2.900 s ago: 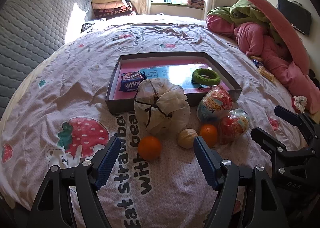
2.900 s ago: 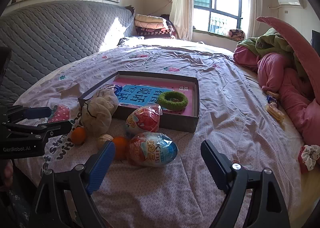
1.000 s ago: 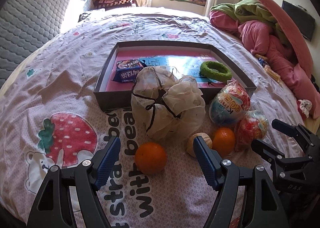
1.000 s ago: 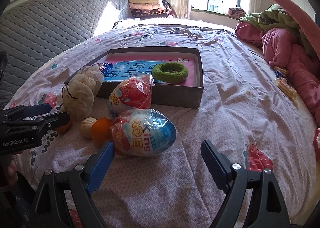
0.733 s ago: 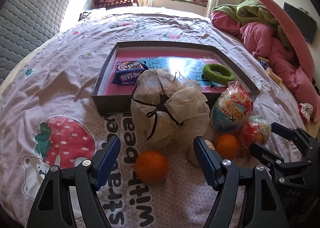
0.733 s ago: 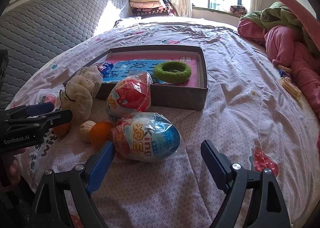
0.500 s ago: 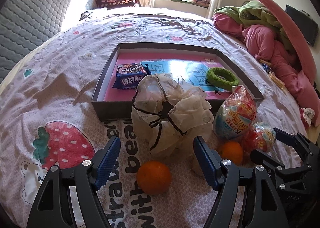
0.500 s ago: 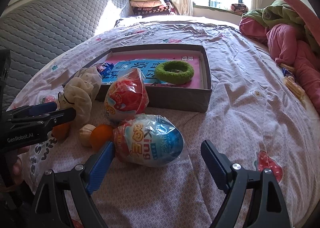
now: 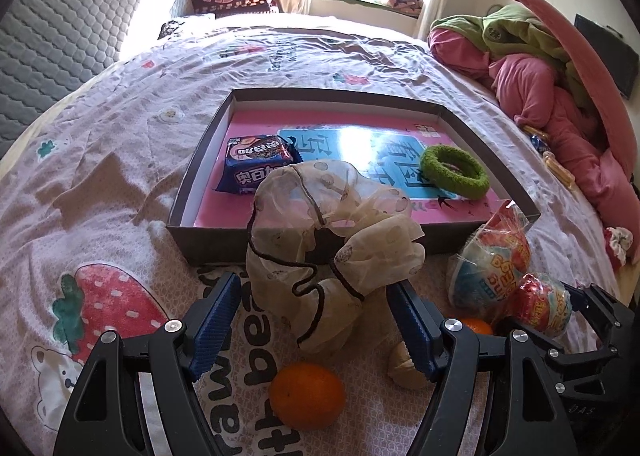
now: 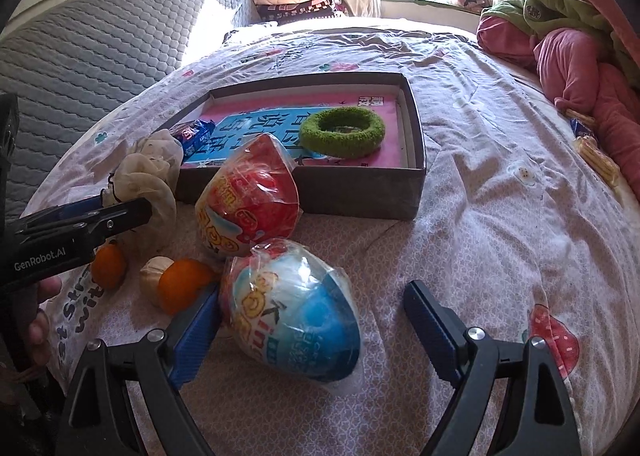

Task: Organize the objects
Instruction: 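Reach the left gripper to the white mesh bag and grasp it, then close the right gripper on the wrapped Kinder egg while the left lifts the mesh bag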

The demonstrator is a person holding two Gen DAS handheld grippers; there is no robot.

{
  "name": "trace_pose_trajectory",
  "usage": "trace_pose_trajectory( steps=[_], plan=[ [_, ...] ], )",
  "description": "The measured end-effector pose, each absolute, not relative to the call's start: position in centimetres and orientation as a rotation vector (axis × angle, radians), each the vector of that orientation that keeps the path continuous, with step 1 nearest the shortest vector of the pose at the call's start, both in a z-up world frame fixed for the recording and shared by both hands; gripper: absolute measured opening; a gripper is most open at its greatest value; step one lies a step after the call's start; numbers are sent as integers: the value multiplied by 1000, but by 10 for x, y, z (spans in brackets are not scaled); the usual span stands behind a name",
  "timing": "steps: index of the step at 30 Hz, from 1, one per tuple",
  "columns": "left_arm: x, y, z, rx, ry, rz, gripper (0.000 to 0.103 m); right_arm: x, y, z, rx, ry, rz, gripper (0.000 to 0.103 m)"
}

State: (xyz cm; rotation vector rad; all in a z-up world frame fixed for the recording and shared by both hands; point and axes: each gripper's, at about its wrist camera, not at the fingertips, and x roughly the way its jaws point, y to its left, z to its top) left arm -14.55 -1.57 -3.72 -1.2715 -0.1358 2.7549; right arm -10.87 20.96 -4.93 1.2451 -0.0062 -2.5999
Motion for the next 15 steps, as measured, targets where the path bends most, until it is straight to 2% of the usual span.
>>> trace_pose_trajectory(
  steps=[5, 10, 15],
  plan=[
    [-153, -16, -40, -1269, -144, 2753, 76, -109, 209, -51, 1251, 17, -2603, 77],
    [-158, -17, -45, -1279, -153, 2747, 76, -108, 206, -51, 1249, 68, -2604, 60],
    [-162, -17, -50, -1286, -164, 2738, 76, -105, 209, -49, 1224, 53, -2618, 57]
  ],
)
